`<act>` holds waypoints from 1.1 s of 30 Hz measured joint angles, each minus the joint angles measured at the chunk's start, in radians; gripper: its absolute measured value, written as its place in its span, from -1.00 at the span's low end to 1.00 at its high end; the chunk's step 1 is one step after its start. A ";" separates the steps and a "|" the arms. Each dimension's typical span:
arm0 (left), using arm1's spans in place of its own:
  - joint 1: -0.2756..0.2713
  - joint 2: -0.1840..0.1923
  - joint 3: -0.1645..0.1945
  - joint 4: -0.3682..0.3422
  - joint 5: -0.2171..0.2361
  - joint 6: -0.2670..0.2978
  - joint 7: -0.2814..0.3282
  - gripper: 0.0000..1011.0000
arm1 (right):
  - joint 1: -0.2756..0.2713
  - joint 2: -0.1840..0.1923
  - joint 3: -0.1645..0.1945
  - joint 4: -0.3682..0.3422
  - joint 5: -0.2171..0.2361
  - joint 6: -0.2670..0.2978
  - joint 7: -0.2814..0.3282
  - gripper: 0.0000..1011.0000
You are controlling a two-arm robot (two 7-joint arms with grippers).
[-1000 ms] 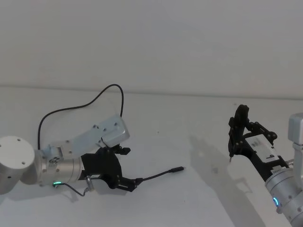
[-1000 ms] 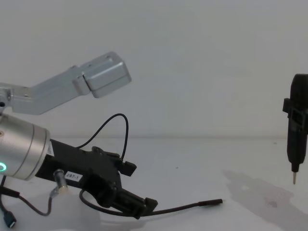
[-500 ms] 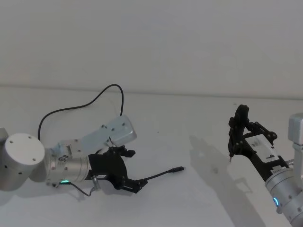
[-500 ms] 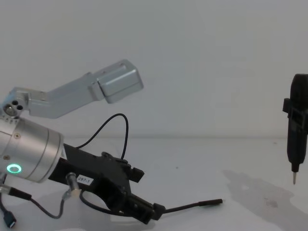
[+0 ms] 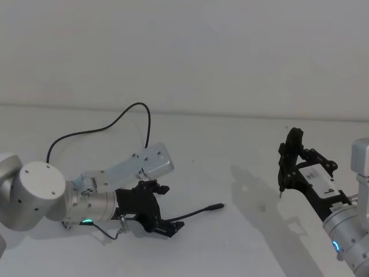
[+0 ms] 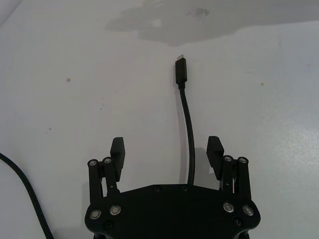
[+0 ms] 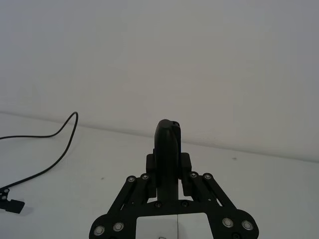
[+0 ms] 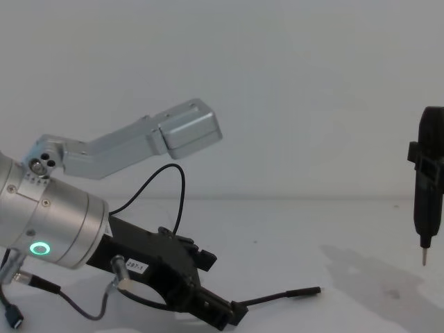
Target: Pick up the data cable with the one hand.
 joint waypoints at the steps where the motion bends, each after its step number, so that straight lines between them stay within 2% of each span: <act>1: -0.002 -0.003 0.001 0.004 0.001 0.001 0.000 0.98 | 0.000 0.000 0.000 0.000 0.000 0.000 0.000 -0.47; 8: -0.007 -0.012 0.005 0.015 0.005 0.006 0.000 0.94 | 0.000 0.000 0.000 0.000 0.000 0.000 0.000 -0.47; 13: -0.009 -0.016 0.007 0.019 0.006 0.008 0.000 0.74 | 0.000 0.000 0.000 0.000 0.000 0.000 0.000 -0.47; 23: -0.012 -0.021 0.009 0.025 0.008 0.010 0.000 0.15 | 0.000 0.000 0.000 0.000 0.000 0.000 0.000 -0.47; 26: -0.012 -0.021 0.009 0.026 0.008 0.010 0.000 -0.09 | 0.000 0.000 0.000 0.000 0.000 0.000 0.000 -0.47; 28: -0.012 -0.022 0.009 0.026 0.009 0.010 0.001 -0.15 | 0.000 0.000 0.000 0.000 0.000 0.000 0.000 -0.47; 33: -0.013 -0.023 0.010 0.027 0.009 0.011 0.001 -0.52 | 0.000 0.000 0.000 0.000 0.000 0.000 0.000 -0.47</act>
